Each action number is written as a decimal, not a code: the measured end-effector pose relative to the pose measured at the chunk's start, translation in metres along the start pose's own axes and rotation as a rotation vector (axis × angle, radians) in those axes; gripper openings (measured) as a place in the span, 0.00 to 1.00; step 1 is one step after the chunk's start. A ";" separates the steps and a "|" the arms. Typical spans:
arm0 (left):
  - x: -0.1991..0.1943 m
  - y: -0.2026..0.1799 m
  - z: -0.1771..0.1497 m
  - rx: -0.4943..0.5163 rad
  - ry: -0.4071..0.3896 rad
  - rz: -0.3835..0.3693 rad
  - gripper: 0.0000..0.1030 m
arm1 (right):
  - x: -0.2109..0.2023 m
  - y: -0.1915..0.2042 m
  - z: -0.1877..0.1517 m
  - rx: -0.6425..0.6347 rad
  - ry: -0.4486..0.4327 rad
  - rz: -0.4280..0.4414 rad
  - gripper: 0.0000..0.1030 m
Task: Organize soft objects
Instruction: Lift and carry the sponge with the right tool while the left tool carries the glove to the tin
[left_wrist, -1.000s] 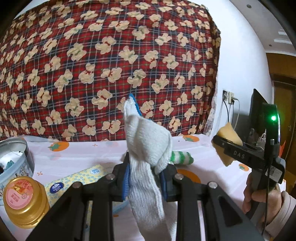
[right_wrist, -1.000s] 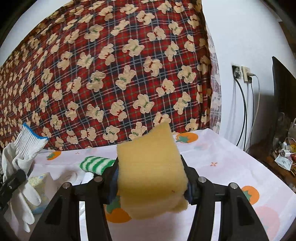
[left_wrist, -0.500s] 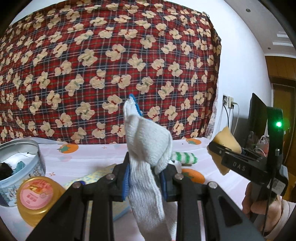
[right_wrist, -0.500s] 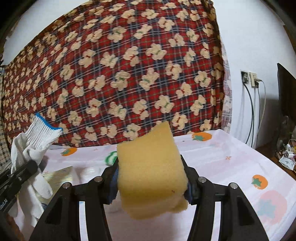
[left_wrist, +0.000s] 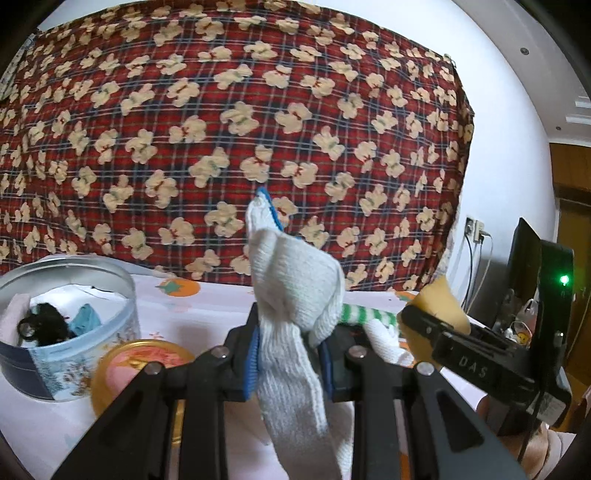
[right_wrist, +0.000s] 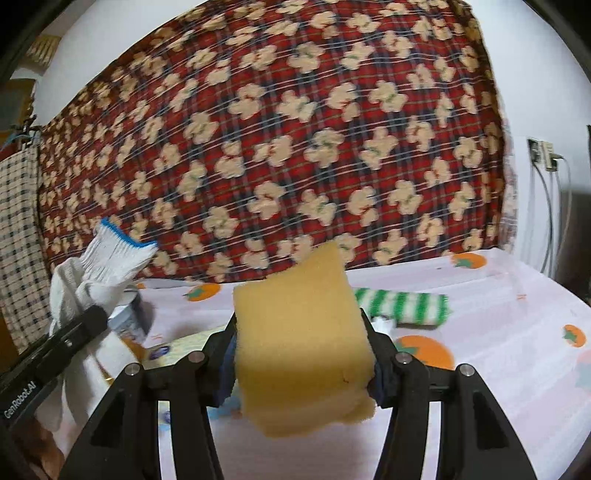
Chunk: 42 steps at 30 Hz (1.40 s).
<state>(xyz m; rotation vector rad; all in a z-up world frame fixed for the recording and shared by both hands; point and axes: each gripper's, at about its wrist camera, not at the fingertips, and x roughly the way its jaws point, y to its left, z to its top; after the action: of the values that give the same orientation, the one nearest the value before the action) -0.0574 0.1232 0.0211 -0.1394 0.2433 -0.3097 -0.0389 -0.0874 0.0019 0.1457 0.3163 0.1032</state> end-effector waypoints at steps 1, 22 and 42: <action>-0.001 0.003 0.000 0.005 -0.003 0.009 0.24 | 0.002 0.008 -0.001 -0.003 0.003 0.014 0.56; -0.047 0.121 0.016 -0.009 -0.072 0.246 0.24 | 0.040 0.149 -0.008 -0.039 0.067 0.279 0.56; -0.014 0.246 0.070 -0.030 -0.042 0.484 0.24 | 0.138 0.267 0.036 0.032 0.182 0.374 0.56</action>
<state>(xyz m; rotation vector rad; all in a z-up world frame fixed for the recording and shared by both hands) 0.0173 0.3665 0.0490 -0.1125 0.2328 0.1776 0.0815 0.1875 0.0361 0.2271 0.4698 0.4836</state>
